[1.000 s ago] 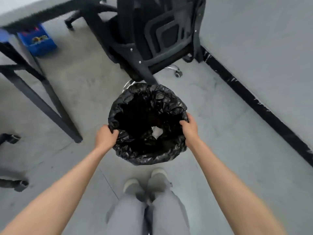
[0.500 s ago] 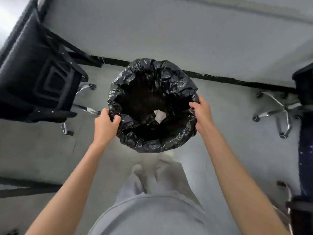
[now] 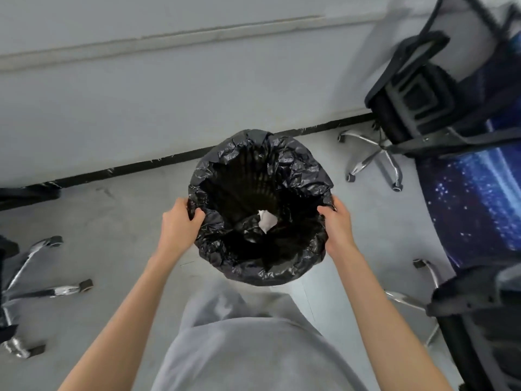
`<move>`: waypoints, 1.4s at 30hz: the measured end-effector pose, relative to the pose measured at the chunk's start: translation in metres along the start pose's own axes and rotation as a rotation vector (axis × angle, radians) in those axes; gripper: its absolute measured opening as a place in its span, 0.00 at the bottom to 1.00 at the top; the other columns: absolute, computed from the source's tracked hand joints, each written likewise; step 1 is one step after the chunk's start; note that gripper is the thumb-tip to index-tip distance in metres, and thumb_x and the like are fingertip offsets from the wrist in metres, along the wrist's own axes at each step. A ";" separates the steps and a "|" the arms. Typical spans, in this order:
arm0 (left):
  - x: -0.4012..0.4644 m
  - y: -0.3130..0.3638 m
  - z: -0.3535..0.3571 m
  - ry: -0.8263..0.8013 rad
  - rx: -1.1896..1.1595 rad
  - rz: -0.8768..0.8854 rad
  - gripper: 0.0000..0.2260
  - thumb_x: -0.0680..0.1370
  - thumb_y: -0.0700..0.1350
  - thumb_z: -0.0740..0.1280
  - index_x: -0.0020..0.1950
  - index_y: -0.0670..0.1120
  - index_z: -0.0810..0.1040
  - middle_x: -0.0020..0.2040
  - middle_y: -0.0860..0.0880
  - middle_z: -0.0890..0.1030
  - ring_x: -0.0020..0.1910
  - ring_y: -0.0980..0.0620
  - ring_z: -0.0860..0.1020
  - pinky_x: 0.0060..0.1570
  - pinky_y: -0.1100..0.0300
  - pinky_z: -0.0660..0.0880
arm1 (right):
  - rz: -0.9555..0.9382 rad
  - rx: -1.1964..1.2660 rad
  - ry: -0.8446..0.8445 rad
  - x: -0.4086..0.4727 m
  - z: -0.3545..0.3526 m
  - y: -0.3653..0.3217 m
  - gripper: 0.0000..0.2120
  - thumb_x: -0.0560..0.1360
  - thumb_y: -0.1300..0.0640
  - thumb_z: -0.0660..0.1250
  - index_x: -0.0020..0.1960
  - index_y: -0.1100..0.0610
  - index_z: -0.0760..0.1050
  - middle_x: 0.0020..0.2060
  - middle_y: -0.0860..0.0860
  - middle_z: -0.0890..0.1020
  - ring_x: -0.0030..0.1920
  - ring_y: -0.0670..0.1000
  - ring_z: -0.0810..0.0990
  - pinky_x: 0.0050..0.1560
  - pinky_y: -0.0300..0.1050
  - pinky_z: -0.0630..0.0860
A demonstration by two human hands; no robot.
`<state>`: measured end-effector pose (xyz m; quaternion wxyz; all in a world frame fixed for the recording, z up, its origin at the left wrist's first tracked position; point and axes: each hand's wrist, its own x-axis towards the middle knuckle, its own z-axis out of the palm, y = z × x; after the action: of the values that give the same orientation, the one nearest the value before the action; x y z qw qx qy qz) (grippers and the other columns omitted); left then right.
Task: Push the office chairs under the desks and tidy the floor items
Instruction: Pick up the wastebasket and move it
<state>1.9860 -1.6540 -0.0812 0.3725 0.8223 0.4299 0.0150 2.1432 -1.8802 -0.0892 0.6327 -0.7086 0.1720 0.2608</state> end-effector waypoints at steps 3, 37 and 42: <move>0.052 0.044 0.024 -0.013 0.006 0.033 0.07 0.77 0.42 0.61 0.51 0.38 0.71 0.36 0.45 0.74 0.37 0.47 0.70 0.36 0.61 0.61 | 0.006 0.013 0.036 0.055 -0.007 -0.031 0.20 0.75 0.68 0.58 0.64 0.55 0.72 0.56 0.55 0.80 0.56 0.54 0.78 0.59 0.53 0.75; 0.562 0.237 0.495 -0.608 -0.157 -0.194 0.21 0.65 0.30 0.69 0.56 0.44 0.79 0.42 0.52 0.81 0.53 0.47 0.77 0.60 0.49 0.73 | 0.210 -0.435 0.281 0.687 -0.116 -0.030 0.13 0.75 0.63 0.62 0.59 0.59 0.76 0.54 0.58 0.80 0.55 0.59 0.77 0.60 0.54 0.74; 0.592 0.217 0.551 -0.476 -0.219 -0.251 0.20 0.70 0.27 0.68 0.60 0.40 0.76 0.56 0.39 0.78 0.59 0.38 0.75 0.61 0.43 0.72 | 0.241 -0.376 0.331 0.734 -0.112 0.003 0.15 0.76 0.63 0.62 0.62 0.60 0.74 0.57 0.58 0.79 0.57 0.59 0.76 0.63 0.51 0.72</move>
<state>2.6999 -1.6354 -0.5189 0.5483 0.6979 0.4247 -0.1786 2.7490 -1.9278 -0.5158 0.4176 -0.8210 0.3046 0.2425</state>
